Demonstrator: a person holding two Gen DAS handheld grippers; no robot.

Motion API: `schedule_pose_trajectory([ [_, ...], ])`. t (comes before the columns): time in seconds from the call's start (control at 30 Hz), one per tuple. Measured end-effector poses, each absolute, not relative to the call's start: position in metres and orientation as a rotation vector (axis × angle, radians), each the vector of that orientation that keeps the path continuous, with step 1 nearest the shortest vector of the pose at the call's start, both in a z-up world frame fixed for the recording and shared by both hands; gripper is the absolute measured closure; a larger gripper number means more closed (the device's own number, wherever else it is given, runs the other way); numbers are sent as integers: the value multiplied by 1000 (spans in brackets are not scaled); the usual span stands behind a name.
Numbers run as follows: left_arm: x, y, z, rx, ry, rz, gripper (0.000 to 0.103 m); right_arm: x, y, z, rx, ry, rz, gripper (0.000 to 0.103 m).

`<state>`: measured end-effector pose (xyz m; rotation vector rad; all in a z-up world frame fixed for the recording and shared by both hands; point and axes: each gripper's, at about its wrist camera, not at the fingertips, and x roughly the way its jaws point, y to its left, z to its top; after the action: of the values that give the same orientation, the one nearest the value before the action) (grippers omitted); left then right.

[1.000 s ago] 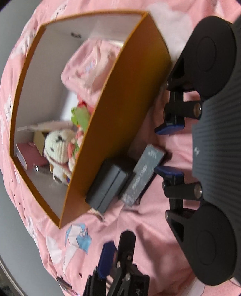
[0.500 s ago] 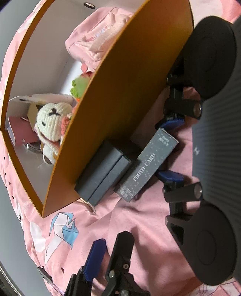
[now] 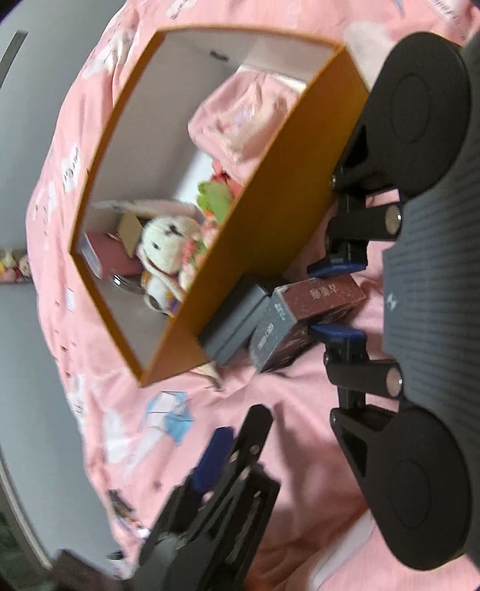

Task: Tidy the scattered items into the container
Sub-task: 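Lower both tools onto the black box and the photo card box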

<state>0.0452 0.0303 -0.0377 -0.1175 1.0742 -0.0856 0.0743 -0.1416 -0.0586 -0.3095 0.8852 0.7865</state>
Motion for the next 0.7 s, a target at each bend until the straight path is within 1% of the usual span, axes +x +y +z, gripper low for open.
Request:
schedule_pose_trajectory([
  [0.1, 45, 31, -35, -118, 1061, -91, 46, 70, -155, -41, -264, 871, 769, 77],
  [0.13, 45, 31, -34, -116, 1056, -93, 46, 67, -160, -34, -260, 858, 754, 92],
  [0.17, 45, 30, -33, -111, 1050, -97, 46, 66, -163, -28, -257, 843, 741, 100],
  [0.2, 45, 30, -32, -104, 1044, -102, 46, 64, -169, -21, -249, 819, 720, 103],
  [0.27, 46, 27, -30, -91, 1035, -115, 46, 66, -176, -11, -240, 796, 691, 103],
  [0.33, 47, 25, -30, -75, 1034, -125, 46, 71, -178, -14, -262, 809, 679, 102],
  [0.37, 48, 23, -29, -64, 1032, -127, 46, 73, -178, -18, -266, 823, 670, 100],
  [0.4, 47, 22, -28, -57, 1028, -129, 46, 74, -179, -22, -264, 834, 670, 94],
  [0.47, 47, 21, -27, -49, 1026, -130, 46, 79, -178, -33, -245, 870, 681, 89],
  [0.53, 47, 22, -26, -42, 1024, -130, 46, 82, -179, -43, -219, 900, 679, 65],
  [0.6, 48, 22, -25, -32, 1020, -133, 46, 87, -182, -53, -191, 935, 678, 60],
  [0.7, 50, 20, -26, -20, 1018, -139, 46, 98, -182, -68, -153, 963, 665, 47],
])
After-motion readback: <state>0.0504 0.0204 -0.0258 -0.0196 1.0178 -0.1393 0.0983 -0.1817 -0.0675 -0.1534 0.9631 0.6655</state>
